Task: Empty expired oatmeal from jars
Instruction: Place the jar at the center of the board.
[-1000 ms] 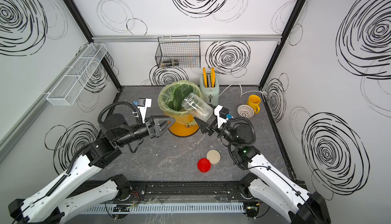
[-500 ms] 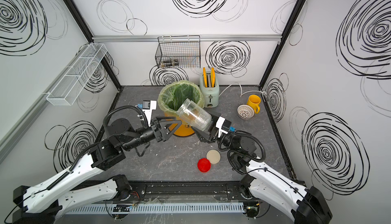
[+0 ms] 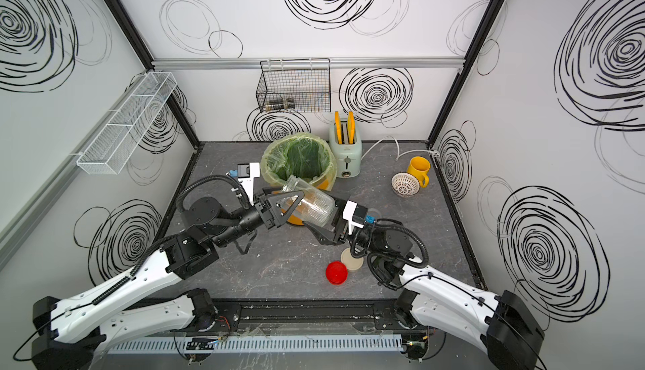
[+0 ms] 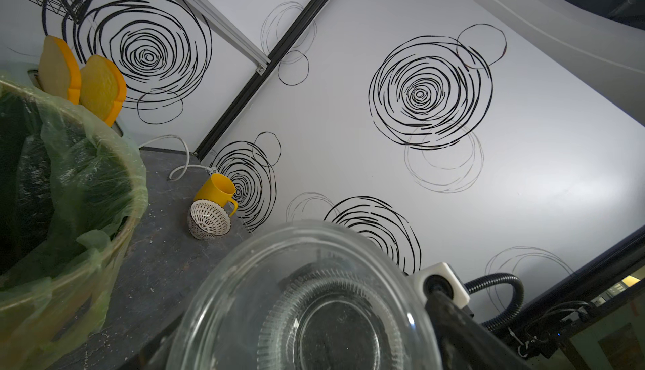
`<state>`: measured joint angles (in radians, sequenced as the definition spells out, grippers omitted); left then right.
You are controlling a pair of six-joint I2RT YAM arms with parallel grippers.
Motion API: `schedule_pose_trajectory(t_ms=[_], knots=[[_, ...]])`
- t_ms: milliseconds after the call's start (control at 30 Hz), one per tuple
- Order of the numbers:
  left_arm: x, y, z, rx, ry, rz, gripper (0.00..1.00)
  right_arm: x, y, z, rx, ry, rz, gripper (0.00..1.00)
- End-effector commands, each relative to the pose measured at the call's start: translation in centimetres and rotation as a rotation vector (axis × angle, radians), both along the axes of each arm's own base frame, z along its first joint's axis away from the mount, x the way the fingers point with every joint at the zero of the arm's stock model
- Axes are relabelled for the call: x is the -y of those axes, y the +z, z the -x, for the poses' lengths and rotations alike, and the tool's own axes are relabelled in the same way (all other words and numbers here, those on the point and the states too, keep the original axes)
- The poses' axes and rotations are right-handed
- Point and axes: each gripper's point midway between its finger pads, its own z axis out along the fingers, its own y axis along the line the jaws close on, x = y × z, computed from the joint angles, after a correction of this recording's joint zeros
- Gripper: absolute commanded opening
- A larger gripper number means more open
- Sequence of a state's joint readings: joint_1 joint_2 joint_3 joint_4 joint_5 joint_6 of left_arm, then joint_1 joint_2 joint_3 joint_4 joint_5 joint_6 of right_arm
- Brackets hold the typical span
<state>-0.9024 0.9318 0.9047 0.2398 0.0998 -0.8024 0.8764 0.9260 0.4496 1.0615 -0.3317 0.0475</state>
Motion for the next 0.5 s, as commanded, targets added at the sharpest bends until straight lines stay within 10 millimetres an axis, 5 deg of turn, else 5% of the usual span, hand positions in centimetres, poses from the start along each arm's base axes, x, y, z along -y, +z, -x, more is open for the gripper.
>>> schedule_pose_trajectory(t_ms=[0,167,467], knots=[[-0.5,3.0,0.3,0.05,0.005,0.103,0.96,1.0,3.5,1.2,0.109,-0.01,-0.109,0.0],[-0.8,2.5,-0.1,0.012,0.029,0.097,0.97,0.6,3.2,1.2,0.106,-0.009,-0.102,0.0],[-1.4,2.3,-0.3,-0.014,0.058,0.098,0.62,-0.3,2.5,0.9,0.088,-0.004,-0.072,0.0]])
